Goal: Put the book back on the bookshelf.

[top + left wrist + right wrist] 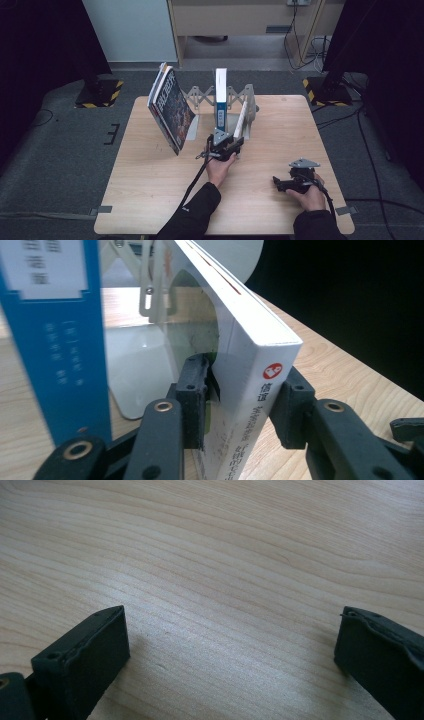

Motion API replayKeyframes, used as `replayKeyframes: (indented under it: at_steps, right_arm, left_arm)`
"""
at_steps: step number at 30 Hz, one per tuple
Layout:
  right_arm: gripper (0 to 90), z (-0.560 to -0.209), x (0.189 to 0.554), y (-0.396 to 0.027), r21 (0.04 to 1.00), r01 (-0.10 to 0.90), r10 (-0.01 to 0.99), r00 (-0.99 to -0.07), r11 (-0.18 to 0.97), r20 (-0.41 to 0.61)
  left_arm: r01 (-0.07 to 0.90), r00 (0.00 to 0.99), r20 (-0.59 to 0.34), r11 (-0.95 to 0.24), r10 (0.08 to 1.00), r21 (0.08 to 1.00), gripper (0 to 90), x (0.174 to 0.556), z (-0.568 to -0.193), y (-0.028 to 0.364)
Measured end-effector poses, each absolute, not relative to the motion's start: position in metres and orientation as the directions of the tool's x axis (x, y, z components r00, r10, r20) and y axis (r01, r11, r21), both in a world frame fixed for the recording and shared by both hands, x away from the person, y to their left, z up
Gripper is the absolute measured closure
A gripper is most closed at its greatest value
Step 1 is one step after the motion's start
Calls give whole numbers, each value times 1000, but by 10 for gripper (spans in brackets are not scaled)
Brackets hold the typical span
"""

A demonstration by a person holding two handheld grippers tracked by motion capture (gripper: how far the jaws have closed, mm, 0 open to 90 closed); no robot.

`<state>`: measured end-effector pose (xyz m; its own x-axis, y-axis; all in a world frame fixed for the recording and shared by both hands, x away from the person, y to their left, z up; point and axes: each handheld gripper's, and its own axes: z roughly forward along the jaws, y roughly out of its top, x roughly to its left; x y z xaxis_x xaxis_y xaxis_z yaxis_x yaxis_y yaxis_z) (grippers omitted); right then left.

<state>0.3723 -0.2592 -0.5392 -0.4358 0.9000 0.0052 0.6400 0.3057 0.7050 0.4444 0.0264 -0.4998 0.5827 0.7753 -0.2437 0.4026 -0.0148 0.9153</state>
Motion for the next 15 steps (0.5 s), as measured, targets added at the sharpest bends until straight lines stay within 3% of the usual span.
replayKeyframes:
  at_steps: [5,15]
  right_arm:
    - [13,-539,372,-259,705,640,900,-436,306,5]
    - [13,-539,372,-259,705,640,900,-436,306,5]
  left_arm:
    - [392,621,-224,-50,751,918,588,441,-502,26]
    - [387,668,-245,-46,702,921,618,429,-501,34]
